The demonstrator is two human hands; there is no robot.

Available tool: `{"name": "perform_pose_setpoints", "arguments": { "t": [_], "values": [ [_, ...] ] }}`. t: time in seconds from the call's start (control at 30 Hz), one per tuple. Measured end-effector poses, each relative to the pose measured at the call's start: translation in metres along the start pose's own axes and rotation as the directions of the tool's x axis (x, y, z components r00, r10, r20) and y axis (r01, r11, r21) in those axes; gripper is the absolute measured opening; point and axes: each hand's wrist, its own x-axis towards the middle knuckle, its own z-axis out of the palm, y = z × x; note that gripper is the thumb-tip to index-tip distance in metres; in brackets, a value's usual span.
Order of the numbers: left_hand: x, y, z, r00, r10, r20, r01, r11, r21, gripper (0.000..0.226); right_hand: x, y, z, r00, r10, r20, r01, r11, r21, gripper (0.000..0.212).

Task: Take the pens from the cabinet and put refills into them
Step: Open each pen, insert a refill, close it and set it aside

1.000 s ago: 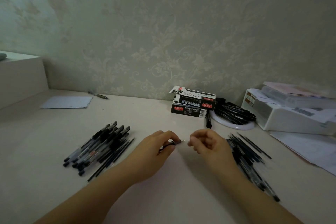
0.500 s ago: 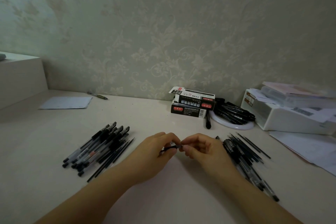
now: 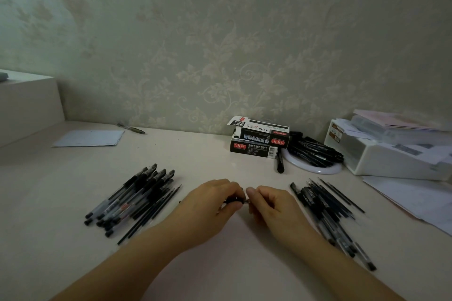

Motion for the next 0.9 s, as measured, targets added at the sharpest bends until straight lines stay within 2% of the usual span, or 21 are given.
{"name": "perform_pose_setpoints", "arguments": {
  "t": [0.07,0.2,0.23,0.4,0.47,0.6,0.8,0.9],
  "values": [
    [0.0001,0.0000,-0.0006,1.000,-0.012,-0.011,0.012,1.000,-0.003,0.009,0.0008,-0.0007,0.0010,1.000,-0.003,-0.005,0.003,1.000,0.015,0.043],
    [-0.0005,-0.0017,-0.0019,0.999,-0.032,-0.034,0.033,0.999,0.017,0.010,0.0024,0.0029,-0.0015,0.999,-0.025,0.034,0.023,0.998,0.056,0.011],
    [-0.0006,-0.0016,-0.0017,0.999,-0.033,-0.032,0.033,0.999,0.012,0.011,0.0027,0.0042,-0.0023,0.999,-0.030,0.041,0.027,0.998,0.055,0.010],
    [0.0004,-0.0004,0.0001,1.000,-0.021,-0.023,0.021,1.000,-0.013,0.011,0.0028,0.0048,0.0001,1.000,-0.010,0.022,0.009,1.000,0.018,0.039],
    [0.0004,-0.0017,0.0000,0.999,-0.025,-0.035,0.025,1.000,0.000,0.010,0.0034,0.0044,0.0005,1.000,-0.015,0.019,0.014,0.999,0.035,0.036],
    [-0.0003,-0.0042,-0.0001,0.999,-0.033,-0.042,0.034,0.999,0.012,0.010,0.0042,0.0060,-0.0015,0.997,-0.019,0.080,0.016,0.999,0.042,0.011],
    [0.0000,-0.0021,0.0004,0.999,-0.023,-0.034,0.023,1.000,-0.022,0.012,0.0026,0.0033,-0.0005,0.998,-0.001,0.062,-0.001,1.000,0.024,0.037],
    [0.0001,-0.0014,-0.0007,0.998,-0.032,-0.058,0.031,0.999,-0.028,0.010,0.0029,0.0023,-0.0009,0.997,-0.028,0.073,0.025,0.999,0.048,0.030]
  ]
}}
